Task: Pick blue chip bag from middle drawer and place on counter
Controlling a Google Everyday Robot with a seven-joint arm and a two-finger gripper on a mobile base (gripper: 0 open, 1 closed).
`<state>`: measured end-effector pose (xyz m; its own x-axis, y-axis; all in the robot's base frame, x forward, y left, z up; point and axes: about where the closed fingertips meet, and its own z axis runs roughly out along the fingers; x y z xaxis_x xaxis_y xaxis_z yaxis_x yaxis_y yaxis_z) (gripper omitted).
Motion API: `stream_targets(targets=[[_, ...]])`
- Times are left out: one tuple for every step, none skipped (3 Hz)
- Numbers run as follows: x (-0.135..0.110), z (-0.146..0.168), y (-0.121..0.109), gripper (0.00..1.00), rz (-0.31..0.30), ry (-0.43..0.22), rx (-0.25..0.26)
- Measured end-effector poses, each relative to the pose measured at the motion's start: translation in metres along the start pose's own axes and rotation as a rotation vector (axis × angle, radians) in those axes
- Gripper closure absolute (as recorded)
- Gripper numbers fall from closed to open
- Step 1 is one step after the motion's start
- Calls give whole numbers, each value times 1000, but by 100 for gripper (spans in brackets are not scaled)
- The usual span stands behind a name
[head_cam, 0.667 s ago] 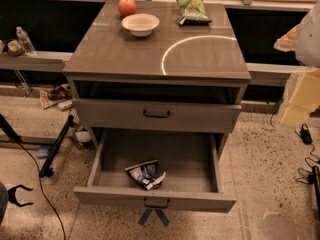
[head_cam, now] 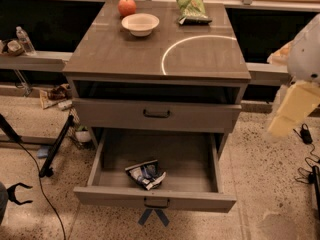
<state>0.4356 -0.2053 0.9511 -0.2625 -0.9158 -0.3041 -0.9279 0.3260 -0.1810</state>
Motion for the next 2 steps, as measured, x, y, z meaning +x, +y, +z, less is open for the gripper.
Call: stream_targets(targets=[[-8,62,26,0,78,-75,-80],[-16,138,54,0,131,-120,-149]])
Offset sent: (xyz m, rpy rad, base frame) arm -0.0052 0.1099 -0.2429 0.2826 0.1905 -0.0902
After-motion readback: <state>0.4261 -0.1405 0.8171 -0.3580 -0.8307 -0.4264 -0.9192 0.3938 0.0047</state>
